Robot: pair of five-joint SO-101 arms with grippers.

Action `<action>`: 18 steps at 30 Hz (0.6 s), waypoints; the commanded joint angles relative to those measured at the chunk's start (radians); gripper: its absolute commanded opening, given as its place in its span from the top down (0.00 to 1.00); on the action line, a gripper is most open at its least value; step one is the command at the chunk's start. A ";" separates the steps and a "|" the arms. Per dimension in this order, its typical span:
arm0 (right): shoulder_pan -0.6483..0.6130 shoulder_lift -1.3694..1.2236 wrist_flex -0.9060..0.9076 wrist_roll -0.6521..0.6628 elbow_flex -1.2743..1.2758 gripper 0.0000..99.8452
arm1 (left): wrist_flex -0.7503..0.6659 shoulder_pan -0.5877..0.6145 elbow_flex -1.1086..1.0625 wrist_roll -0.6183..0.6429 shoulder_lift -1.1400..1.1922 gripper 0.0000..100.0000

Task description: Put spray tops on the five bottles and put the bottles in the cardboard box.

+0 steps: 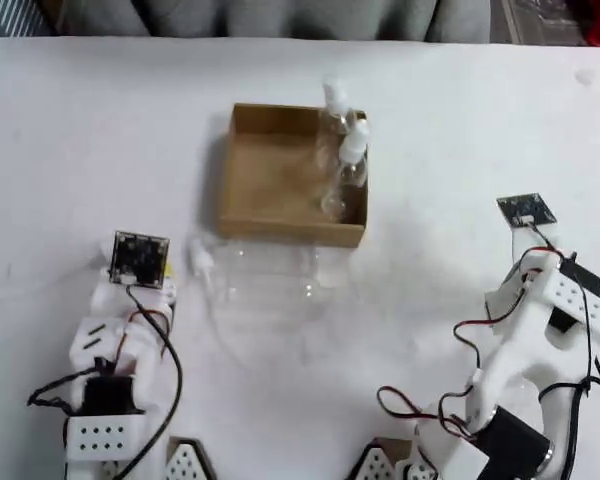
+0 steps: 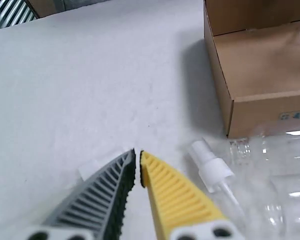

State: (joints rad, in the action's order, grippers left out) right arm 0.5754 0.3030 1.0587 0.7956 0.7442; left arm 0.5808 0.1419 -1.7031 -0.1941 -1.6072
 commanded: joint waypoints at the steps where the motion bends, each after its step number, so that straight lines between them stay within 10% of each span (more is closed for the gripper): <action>1: -0.007 0.019 -0.010 0.005 -0.014 0.70 | 0.014 0.008 0.005 -0.008 -0.008 0.98; 18: 0.015 0.010 0.073 -0.048 -0.072 0.76 | 0.012 0.008 0.005 -0.008 -0.008 0.98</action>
State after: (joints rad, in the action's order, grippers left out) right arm 0.5831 0.3046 1.1769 0.7480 0.6874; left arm 0.5808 0.1419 -1.7031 -0.1941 -1.6072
